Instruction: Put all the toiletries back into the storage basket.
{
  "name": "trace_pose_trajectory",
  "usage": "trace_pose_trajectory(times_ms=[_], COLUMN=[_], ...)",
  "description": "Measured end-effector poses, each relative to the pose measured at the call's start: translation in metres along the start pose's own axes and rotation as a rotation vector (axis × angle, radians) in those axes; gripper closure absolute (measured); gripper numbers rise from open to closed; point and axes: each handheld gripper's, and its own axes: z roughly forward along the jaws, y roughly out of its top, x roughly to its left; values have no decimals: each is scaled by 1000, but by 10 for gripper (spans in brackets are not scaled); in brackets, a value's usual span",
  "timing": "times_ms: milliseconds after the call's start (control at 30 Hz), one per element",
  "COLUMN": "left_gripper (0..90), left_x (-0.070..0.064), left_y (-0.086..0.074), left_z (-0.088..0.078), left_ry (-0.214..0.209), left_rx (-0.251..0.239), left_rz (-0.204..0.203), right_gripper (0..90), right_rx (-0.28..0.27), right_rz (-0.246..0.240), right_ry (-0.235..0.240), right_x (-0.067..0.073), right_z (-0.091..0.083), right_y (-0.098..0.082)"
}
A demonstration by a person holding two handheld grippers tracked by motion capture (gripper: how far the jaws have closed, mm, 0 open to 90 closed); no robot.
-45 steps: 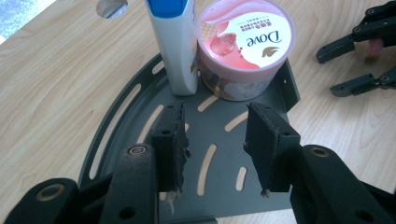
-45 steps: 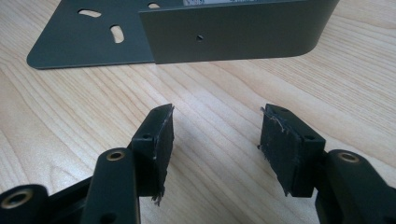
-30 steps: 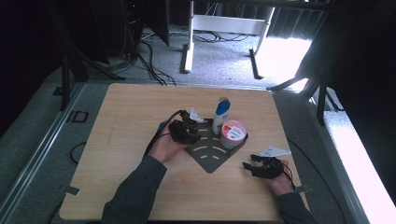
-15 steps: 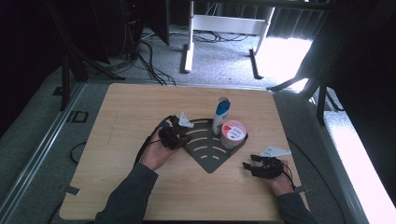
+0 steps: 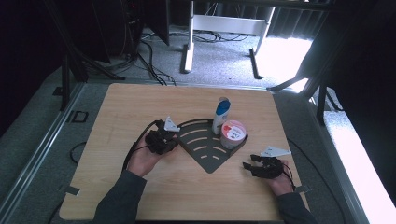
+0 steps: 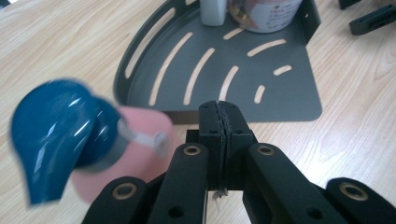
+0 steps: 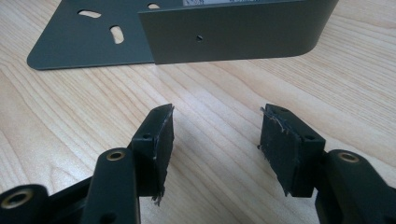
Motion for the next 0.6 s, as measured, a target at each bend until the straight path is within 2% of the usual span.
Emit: trace_pose_trajectory(times_ms=[333,600], left_gripper=[890,889], left_x=[13,24], left_y=[-11,-15], left_z=[-16,-26], left_ry=[45,60], left_rx=[-13,-38], left_rz=[-36,-74], right_gripper=[440,440], right_rx=[0,0], right_rz=[3,2], right_ry=[2,2], right_x=[0,0], right_z=[0,0], right_y=[0,0])
